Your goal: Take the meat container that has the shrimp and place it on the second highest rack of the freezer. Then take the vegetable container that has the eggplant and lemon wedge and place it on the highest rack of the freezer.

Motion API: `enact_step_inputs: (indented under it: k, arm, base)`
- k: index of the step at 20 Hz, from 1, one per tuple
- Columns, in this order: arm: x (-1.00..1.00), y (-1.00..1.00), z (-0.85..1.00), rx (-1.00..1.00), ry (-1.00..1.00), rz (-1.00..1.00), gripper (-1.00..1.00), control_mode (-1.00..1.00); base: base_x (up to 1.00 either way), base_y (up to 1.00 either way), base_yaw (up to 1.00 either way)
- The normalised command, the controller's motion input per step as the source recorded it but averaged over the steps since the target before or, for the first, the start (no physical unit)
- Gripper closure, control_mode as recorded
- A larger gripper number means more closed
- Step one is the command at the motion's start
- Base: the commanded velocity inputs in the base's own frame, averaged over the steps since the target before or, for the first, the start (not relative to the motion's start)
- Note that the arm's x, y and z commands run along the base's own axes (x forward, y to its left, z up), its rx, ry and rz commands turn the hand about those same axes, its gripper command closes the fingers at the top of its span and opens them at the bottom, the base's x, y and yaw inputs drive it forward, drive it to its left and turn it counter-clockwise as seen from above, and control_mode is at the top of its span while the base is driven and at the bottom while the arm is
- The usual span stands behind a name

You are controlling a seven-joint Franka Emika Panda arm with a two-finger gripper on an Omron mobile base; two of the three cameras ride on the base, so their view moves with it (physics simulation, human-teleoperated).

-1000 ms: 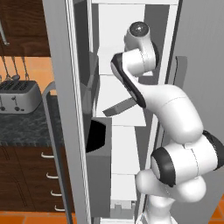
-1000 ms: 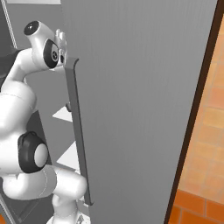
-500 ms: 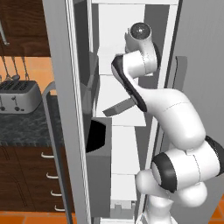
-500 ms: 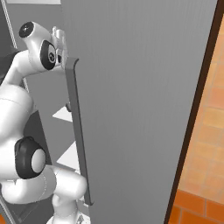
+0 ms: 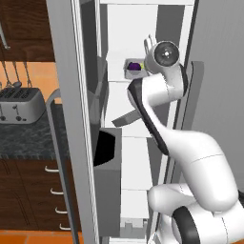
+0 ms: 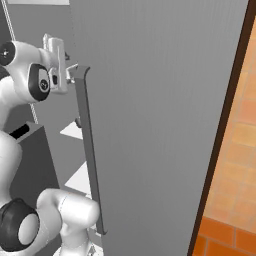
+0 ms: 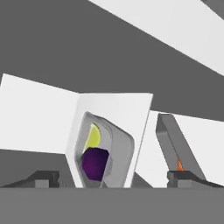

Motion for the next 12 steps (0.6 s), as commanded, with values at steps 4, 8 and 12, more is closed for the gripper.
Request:
enact_step_inputs:
  k: [4,8,12]
  arm:
    - [-0.72,-0.01,0.72,-0.09,0.16,0.07,-1.00,-1.00]
    - [-0.65,0.00,0.17,-0.36,0.24,0.18,-1.00,-1.00]
    - [-0.71,0.00,-0.28,-0.51,0.20,0.16,-1.00,-1.00]
  base:
    - [0.00,0.00,0.00]
    - [0.00,0.00,0.00]
    - [0.00,0.00,0.00]
